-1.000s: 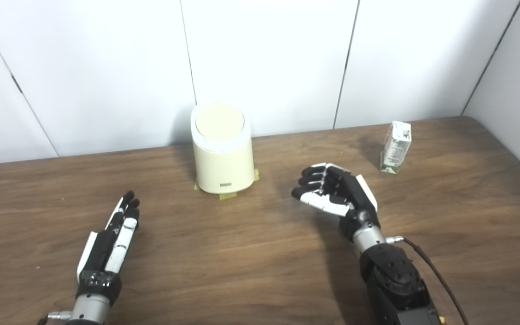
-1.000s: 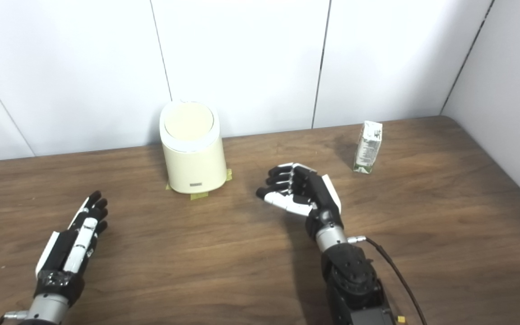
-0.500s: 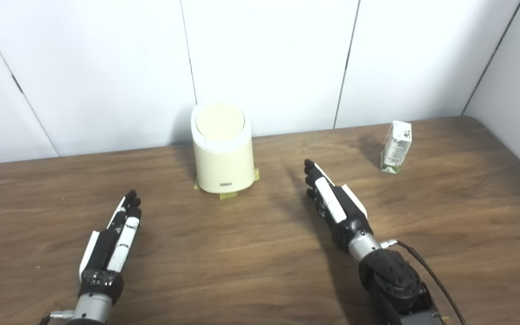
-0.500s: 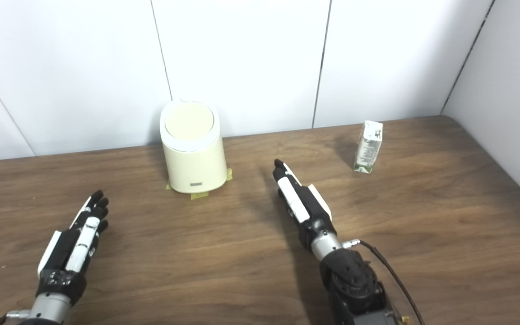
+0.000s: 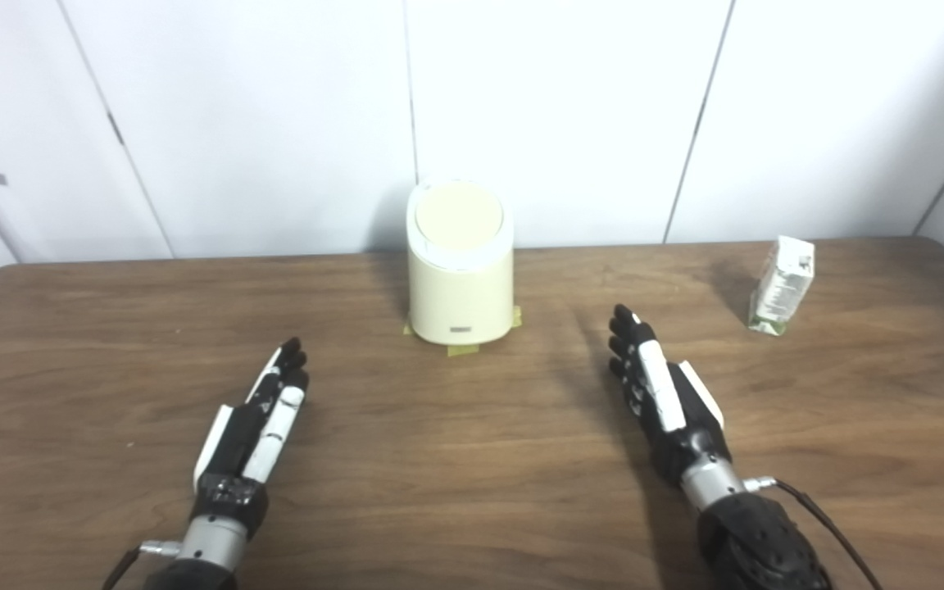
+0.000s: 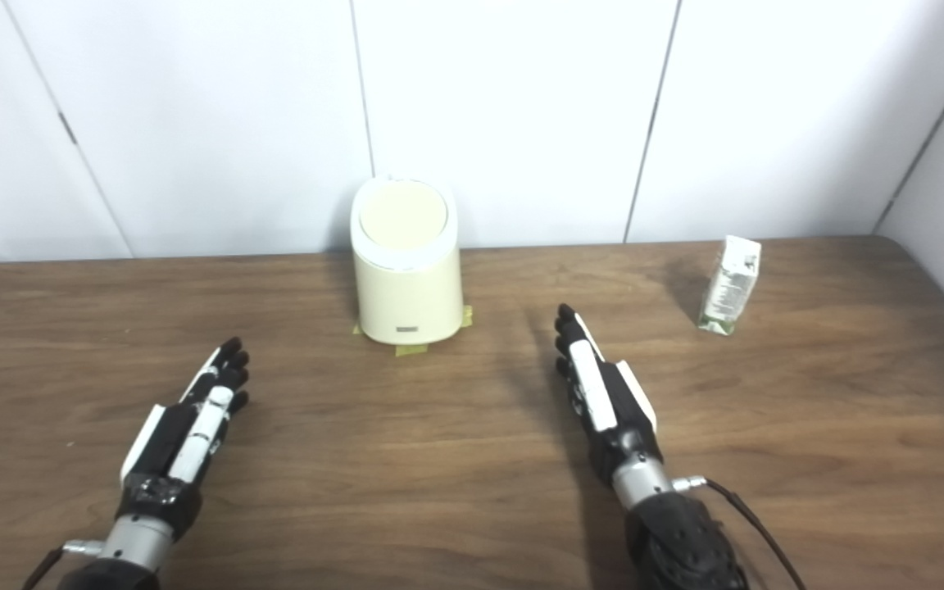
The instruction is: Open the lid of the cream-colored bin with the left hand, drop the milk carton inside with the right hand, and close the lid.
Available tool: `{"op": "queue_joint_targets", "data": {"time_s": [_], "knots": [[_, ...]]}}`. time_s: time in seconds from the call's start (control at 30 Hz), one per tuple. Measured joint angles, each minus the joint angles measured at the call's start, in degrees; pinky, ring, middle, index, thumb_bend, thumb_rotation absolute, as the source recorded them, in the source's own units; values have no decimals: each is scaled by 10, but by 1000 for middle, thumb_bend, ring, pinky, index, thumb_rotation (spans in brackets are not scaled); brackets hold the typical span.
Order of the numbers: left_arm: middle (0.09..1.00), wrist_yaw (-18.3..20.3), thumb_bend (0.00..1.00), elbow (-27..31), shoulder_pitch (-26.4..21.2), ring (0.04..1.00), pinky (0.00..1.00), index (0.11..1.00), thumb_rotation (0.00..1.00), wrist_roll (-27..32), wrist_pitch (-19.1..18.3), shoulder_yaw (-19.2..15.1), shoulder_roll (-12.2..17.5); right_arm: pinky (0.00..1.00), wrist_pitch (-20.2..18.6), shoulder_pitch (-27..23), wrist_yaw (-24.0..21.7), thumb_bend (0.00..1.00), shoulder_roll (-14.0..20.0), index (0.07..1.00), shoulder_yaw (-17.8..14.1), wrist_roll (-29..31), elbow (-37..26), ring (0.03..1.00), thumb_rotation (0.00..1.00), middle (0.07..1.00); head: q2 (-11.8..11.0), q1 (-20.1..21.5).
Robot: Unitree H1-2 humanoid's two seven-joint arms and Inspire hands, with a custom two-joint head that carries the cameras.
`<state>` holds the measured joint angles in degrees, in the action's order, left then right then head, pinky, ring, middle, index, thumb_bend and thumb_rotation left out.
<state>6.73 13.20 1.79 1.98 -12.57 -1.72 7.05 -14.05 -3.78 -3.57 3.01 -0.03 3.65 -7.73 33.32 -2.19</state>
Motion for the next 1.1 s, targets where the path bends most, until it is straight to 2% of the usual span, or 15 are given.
{"op": "queue_joint_targets", "data": {"time_s": [0.03,0.17,0.3,0.43,0.53,0.7,0.8,0.9,0.97,1.1], "knots": [[983,0,547,1,2,986,970,990,795,0,1,0,0,1000,6,4,0,582,0,1000,-1,0,0,1000,1000,1000,0,0],[981,0,525,2,7,985,972,992,799,-3,7,4,-1,1000,30,18,5,555,0,1000,-4,-8,0,1000,1000,1000,-29,-15],[976,-2,547,2,12,989,977,987,780,-6,16,8,-1,1000,34,30,11,498,0,1000,-2,-21,-11,1000,1000,1000,-39,-14],[977,-5,522,2,12,992,987,987,765,-5,17,9,-4,986,54,39,12,503,0,1000,-4,-23,-10,1000,1000,1000,-51,-6],[981,-7,511,2,12,995,993,990,773,-5,17,11,-5,978,59,42,12,522,0,1000,-10,-19,-9,1000,1000,1000,-51,-6],[991,-8,515,2,10,1000,1000,1000,779,-6,14,15,-5,969,70,44,12,521,0,1000,-16,-13,-2,1000,998,1000,-63,1],[978,-13,534,2,-2,974,932,1000,716,-9,-2,16,-5,963,77,44,12,528,1,1000,-16,-13,3,1000,1000,1000,-67,2],[963,-17,587,9,-21,963,937,977,606,-17,-26,16,-6,951,79,44,12,531,1,1000,-16,-13,4,997,980,1000,-70,3],[941,-22,626,15,-39,941,905,962,560,-23,-41,16,-9,950,79,44,12,517,1,1000,-16,-14,4,996,968,1000,-74,6],[921,-32,738,31,-79,946,979,928,499,-66,-77,26,-9,949,85,44,12,498,1,1000,-16,-15,7,997,959,1000,-77,10]]}}
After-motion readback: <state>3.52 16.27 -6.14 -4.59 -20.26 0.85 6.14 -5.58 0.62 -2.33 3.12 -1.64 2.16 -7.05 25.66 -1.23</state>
